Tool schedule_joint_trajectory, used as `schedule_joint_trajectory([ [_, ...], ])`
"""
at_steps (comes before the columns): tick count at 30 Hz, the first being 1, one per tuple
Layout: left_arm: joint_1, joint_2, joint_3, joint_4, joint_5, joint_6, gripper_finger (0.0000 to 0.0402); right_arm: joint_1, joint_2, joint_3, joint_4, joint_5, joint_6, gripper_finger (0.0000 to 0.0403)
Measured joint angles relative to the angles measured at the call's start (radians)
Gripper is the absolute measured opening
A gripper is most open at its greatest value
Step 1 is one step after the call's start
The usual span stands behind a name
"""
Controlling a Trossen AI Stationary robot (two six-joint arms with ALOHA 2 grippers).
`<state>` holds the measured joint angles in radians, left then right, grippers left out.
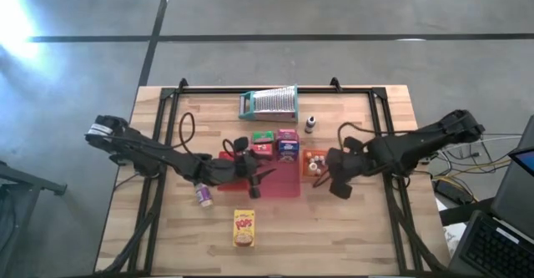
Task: Pick & Place Kitchen Items
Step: Put the small brown food coloring bottle into the orange bin
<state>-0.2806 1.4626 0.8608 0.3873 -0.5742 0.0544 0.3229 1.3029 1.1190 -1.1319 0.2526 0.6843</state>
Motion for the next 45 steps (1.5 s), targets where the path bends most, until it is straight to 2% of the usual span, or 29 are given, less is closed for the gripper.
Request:
schedule_joint_trajectory([
  [6,0.0,-0.007,0.0,0.0,0.0,0.001,0.0188,-0.098,-0.053,-0.164,0.158,-0.094,-0.042,0.0055],
  [15,-0.005,-0.007,0.0,-0.003,0.001,-0.001,0.0187,-0.211,-0.048,-0.273,0.242,-0.117,-0.071,0.0055],
  [32,-0.005,-0.007,0.0,0.003,0.008,-0.003,0.0186,-0.339,-0.005,-0.336,0.306,-0.132,-0.173,0.0054],
  [45,-0.005,-0.007,0.0,-0.002,0.01,-0.008,0.0186,-0.368,0.113,-0.337,0.339,-0.153,-0.274,0.0054],
])
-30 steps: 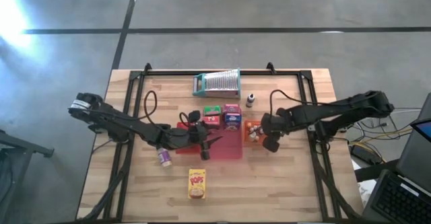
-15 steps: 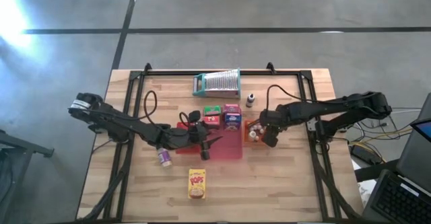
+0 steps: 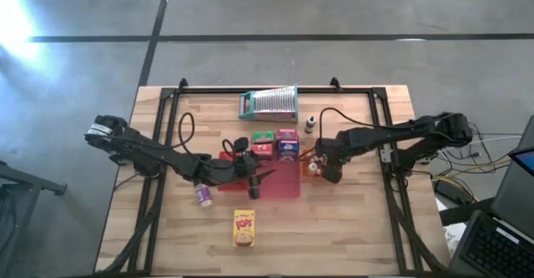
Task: Pick & Place Kitchen Items
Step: Put the small brown food coloring bottle into the orange bin, then put the black spice bottle into the red bin
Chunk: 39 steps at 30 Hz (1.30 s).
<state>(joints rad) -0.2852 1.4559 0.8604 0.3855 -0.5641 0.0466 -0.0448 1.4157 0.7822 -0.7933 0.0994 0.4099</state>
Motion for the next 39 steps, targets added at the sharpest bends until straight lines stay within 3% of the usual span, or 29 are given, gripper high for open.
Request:
schedule_joint_trajectory([
  [12,0.0,0.0,0.0,0.001,0.002,-0.003,0.0186,-0.019,0.046,-0.001,0.022,0.005,-0.025,0.006],
  [22,0.0,0.0,0.0,0.0,0.003,-0.003,0.0186,-0.019,0.035,-0.002,0.021,0.005,-0.03,0.0148],
  [31,0.0,0.0,0.0,-0.022,0.003,-0.03,0.0186,-0.019,-0.054,0.016,0.012,0.005,-0.025,0.0197],
  [36,-0.002,-0.001,0.0,-0.037,0.003,-0.035,0.0186,-0.019,-0.14,0.041,0.005,0.005,-0.018,0.0195],
  [39,-0.011,-0.017,0.006,-0.125,0.003,-0.046,0.0186,-0.01,-0.189,0.056,0.004,0.005,-0.007,0.0184],
])
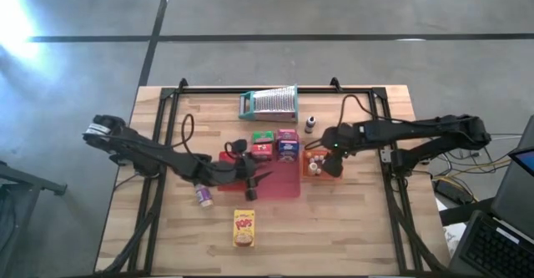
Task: Pick & Place Kitchen Items
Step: Put the black spice bottle into the red bin
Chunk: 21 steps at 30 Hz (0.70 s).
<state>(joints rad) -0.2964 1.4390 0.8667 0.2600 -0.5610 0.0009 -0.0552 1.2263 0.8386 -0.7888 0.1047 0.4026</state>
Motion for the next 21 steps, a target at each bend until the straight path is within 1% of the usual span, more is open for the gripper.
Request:
schedule_joint_trajectory([
  [3,-0.013,-0.041,0.048,-0.216,0.0,-0.082,0.0186,0.02,-0.044,0.015,0.002,0.003,-0.002,0.017],
  [6,-0.031,-0.092,0.124,-0.535,-0.001,-0.241,0.0186,0.047,-0.081,0.03,0.002,0.045,-0.015,0.0154],
  [8,-0.048,-0.119,0.162,-0.74,-0.001,-0.4,0.0186,0.067,-0.1,0.046,0.0,0.092,-0.029,0.0143],
  [10,-0.063,-0.147,0.184,-0.9,-0.012,-0.571,0.0186,0.086,-0.117,0.061,0.002,0.148,-0.052,0.0131],
  [13,-0.09,-0.2,0.19,-1.129,-0.095,-0.832,0.0186,0.117,-0.132,0.09,0.011,0.233,-0.081,0.0113],
  [15,-0.109,-0.233,0.186,-1.265,-0.174,-1.026,0.0186,0.131,-0.139,0.103,0.012,0.265,-0.102,0.0101],
  [17,-0.125,-0.262,0.174,-1.379,-0.217,-1.197,0.0186,0.136,-0.143,0.115,0.017,0.27,-0.122,0.009],
  [19,-0.126,-0.289,0.164,-1.445,-0.215,-1.308,0.0186,0.138,-0.147,0.119,0.015,0.27,-0.126,0.0078],
  [21,-0.124,-0.309,0.157,-1.495,-0.176,-1.358,0.0187,0.138,-0.147,0.121,0.014,0.267,-0.132,0.0069],
])
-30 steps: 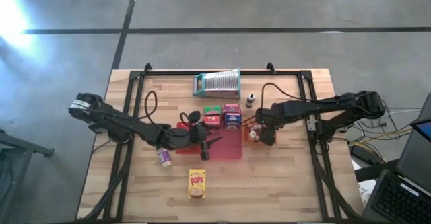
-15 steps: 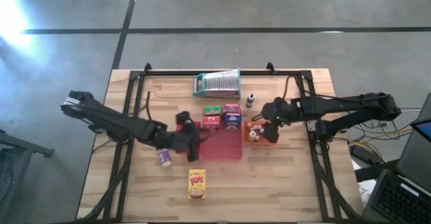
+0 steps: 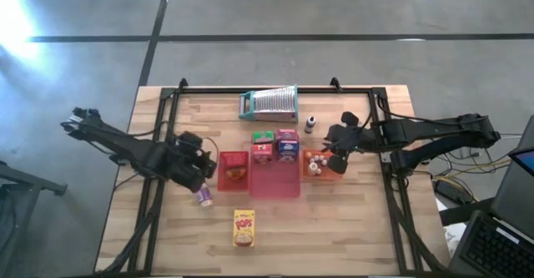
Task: Pick & Place Kitchen Items
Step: Put the black spice bottle into the red bin
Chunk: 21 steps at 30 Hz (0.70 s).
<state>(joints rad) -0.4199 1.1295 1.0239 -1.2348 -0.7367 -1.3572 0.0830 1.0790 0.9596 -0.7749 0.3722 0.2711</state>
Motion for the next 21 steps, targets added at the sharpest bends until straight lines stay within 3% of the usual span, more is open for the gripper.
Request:
schedule_joint_trajectory([
  [13,0.013,-0.056,-0.001,-0.125,0.303,-0.266,0.0218,0.0,-0.003,-0.038,-0.007,-0.003,-0.044,0.0038],
  [21,-0.05,0.005,-0.016,-0.003,0.31,-0.398,0.0223,0.0,-0.004,-0.07,-0.012,-0.005,-0.052,0.0058],
])
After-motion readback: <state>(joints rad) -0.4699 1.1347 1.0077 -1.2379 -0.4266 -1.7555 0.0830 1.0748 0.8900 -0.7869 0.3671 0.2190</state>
